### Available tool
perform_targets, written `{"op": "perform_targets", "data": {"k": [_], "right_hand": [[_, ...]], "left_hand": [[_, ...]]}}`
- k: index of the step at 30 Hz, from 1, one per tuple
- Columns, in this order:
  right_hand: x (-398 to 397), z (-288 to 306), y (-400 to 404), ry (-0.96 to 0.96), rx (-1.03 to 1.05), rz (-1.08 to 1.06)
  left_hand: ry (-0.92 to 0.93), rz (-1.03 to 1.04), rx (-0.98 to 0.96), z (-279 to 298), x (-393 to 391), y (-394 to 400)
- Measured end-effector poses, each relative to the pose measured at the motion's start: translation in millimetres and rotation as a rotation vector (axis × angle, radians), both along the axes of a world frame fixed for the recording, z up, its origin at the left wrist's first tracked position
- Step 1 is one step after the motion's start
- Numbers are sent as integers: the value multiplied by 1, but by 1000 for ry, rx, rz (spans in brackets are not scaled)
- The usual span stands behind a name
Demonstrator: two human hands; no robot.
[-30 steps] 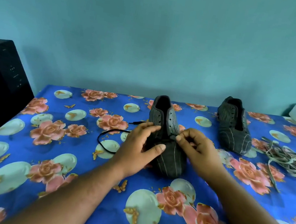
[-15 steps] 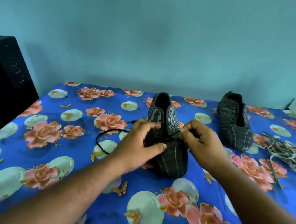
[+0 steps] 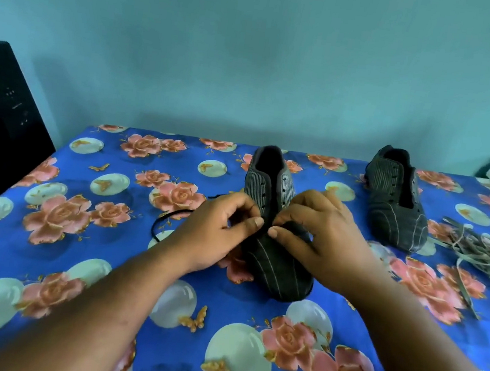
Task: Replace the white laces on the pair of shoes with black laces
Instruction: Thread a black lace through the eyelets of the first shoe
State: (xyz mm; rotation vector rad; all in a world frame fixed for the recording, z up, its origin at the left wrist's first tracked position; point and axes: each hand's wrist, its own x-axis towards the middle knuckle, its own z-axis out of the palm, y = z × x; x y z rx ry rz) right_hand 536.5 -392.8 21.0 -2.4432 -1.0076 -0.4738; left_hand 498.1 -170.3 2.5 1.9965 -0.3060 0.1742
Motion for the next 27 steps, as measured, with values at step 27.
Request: {"op": "perform_targets", "data": {"k": [27], "right_hand": [[10,0,-27,261,194,32]], "left_hand": [[44,-96,5,-4,-1,2]]}}
